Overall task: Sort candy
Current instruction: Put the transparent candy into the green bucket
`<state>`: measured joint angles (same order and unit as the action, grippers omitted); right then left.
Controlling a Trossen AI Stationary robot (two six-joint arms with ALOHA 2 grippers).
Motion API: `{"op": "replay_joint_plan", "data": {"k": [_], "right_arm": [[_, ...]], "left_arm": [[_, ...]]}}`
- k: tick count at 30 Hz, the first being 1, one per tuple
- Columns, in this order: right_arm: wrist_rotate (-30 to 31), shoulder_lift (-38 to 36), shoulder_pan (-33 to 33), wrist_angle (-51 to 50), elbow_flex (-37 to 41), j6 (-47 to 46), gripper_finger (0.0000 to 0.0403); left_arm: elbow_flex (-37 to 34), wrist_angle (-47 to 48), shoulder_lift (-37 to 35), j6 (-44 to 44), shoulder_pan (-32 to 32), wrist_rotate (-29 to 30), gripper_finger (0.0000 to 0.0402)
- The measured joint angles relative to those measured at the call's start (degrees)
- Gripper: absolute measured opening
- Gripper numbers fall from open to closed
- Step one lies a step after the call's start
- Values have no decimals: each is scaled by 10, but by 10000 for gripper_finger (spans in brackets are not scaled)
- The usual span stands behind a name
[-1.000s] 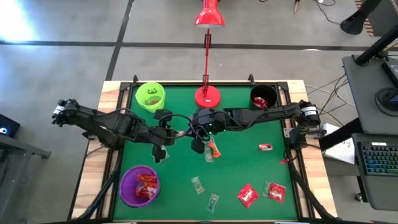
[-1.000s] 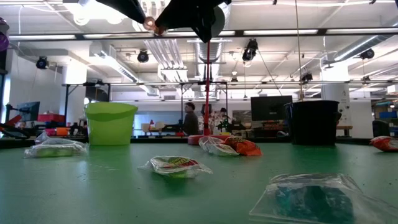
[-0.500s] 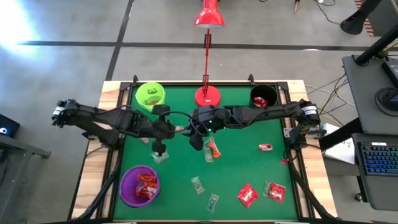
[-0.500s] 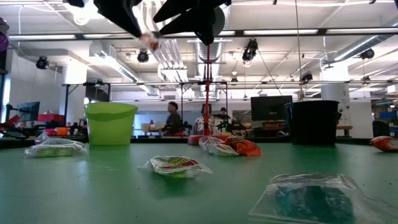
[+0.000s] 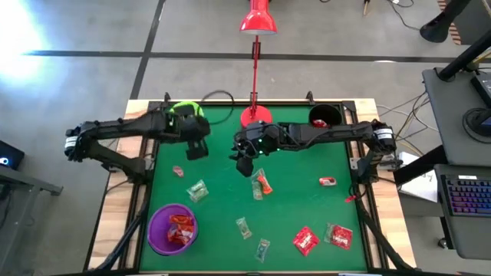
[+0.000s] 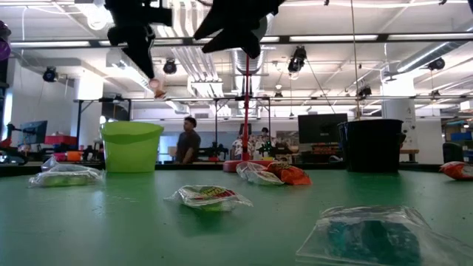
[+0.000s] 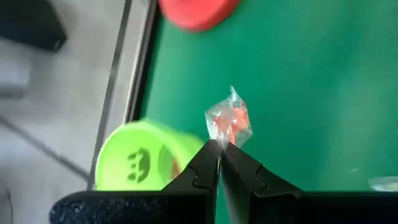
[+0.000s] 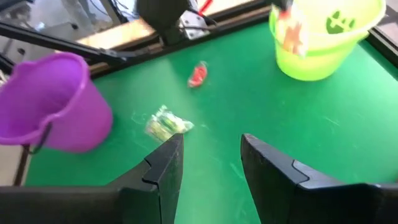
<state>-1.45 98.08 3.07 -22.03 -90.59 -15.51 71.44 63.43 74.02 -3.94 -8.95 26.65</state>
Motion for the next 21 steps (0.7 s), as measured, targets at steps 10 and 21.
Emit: {"op": "replay_joint_plan", "data": {"k": [10,21], "right_arm": [[1,0,46,-40,0,27,153],[0,0,91,-57,0,66,153]], "left_arm": [[0,27,0,-5,-150,0,0],[0,57,0,-51,-246,-2,0]]}}
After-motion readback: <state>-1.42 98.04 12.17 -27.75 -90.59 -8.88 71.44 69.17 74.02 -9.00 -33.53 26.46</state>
